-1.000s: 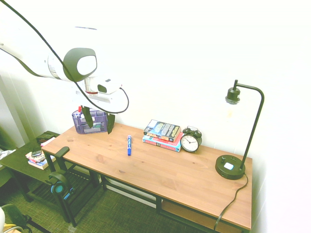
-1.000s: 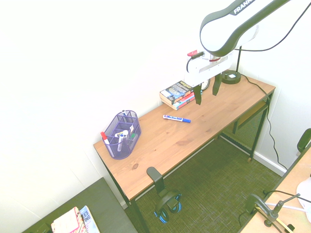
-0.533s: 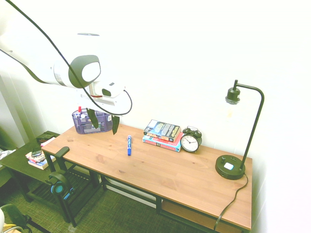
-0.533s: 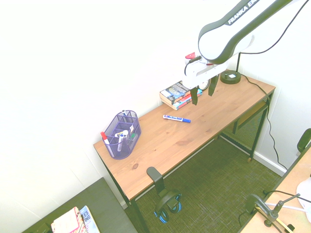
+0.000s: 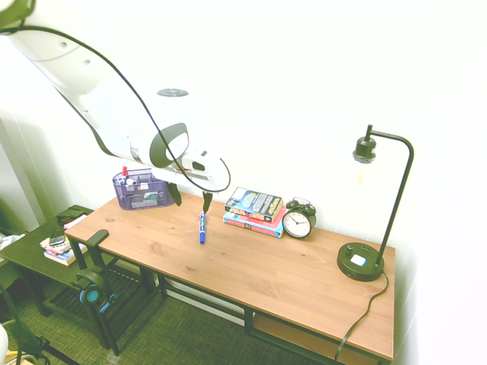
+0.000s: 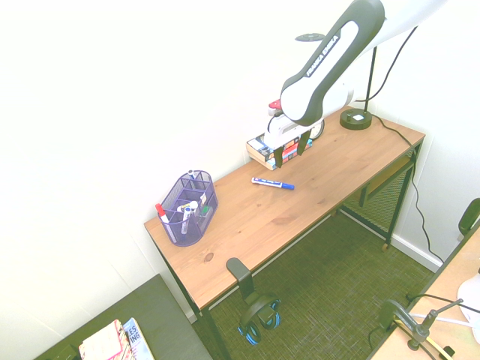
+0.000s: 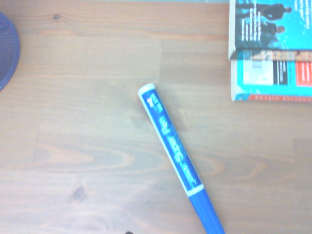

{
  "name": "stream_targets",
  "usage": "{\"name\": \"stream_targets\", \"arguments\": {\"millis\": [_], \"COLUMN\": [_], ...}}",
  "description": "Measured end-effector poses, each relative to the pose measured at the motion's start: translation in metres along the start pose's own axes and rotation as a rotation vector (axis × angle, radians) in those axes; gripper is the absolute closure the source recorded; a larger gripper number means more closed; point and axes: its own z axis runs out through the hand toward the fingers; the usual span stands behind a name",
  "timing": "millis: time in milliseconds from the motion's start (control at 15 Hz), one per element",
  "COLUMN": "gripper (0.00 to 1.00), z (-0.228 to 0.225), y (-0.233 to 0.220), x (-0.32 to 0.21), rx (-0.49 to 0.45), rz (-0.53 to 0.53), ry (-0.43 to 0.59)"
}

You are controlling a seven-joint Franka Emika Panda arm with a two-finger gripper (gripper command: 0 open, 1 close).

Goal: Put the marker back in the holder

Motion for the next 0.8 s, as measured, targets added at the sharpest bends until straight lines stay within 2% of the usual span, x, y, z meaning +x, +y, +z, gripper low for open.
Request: {"name": "stream_targets", "arguments": {"millis": [200,600,667,800], "gripper": [0.0,0.0,1.0,1.0], "z": [0.034,0.069,0.073,0.081], "y": [-0.002,0.0,0.0,0.002], "x": [0.003,-0.001,0.001,0.005], "rx": [0.0,0.028,0.027,0.02], "rz": [-0.039,-0.163,-0.175,-0.186], "ry": [-0.034,-0.061,-0.062,-0.061]}}
